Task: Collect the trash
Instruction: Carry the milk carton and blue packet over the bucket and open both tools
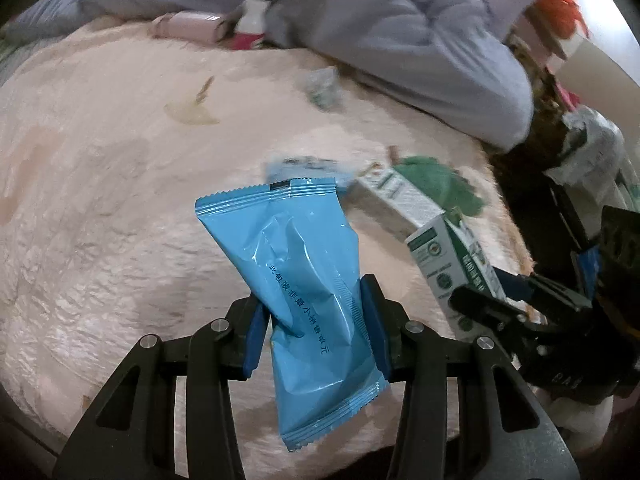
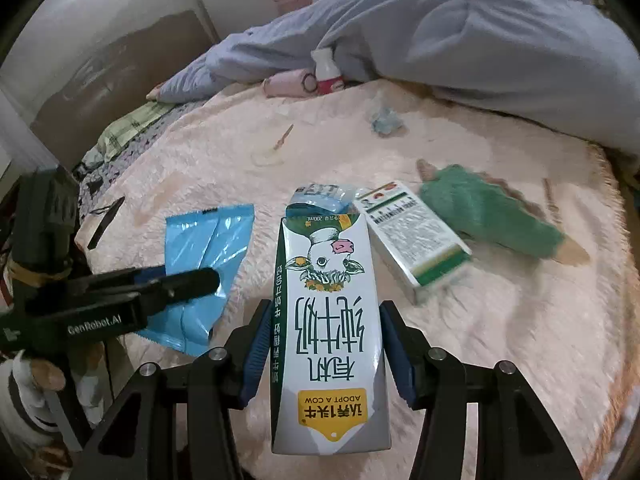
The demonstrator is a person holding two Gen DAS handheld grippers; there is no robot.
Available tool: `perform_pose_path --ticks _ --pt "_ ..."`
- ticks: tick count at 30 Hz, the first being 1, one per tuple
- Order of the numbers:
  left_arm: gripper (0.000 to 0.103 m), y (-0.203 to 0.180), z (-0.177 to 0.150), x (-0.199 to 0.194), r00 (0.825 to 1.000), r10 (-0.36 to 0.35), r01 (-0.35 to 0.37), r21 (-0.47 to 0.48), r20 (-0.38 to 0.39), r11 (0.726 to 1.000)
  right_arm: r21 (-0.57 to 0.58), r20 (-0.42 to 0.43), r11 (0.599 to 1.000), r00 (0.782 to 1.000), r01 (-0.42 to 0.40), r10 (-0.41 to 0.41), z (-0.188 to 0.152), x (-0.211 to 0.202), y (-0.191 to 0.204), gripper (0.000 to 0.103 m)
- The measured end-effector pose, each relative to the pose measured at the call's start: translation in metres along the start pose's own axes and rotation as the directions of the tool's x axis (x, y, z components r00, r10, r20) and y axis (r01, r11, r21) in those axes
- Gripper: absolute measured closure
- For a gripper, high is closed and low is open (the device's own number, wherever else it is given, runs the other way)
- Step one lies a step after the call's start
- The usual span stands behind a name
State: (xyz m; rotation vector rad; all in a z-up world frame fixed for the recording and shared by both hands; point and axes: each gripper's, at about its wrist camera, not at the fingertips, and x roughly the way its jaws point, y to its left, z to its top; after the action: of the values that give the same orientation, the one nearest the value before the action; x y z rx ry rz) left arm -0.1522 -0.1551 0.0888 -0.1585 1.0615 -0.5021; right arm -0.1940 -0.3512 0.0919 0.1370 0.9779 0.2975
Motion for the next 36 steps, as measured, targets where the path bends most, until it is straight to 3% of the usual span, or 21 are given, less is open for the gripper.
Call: perform_pose_path --ticks 10,18,27,36 --pt "0.061 -0.073 -0.011 0.003 0.999 -0.032 0.033 0.149 -0.008 0.988 0.091 0.06 0.992 0.993 0.092 -0.098 -0.035 -0.06 -0.033 0.052" --pt "0.061 -0.131 -0.017 0.011 0.997 -0.069 0.076 0.259 -0.036 0.963 0.148 0.077 0.976 0.982 0.158 -0.171 -0.062 -0.099 -0.061 0.052" --pt "0.061 -0.202 -0.031 0.033 0.988 -0.112 0.143 0.373 -0.104 0.917 0.259 0.075 0.936 0.961 0.239 -0.266 -0.102 -0.139 -0.109 0.052" --pt "0.061 -0.275 -0.051 0.052 0.979 -0.141 0.197 0.478 -0.149 0.856 0.389 0.05 0.87 0.936 0.303 -0.349 -0.149 -0.177 -0.167 0.052"
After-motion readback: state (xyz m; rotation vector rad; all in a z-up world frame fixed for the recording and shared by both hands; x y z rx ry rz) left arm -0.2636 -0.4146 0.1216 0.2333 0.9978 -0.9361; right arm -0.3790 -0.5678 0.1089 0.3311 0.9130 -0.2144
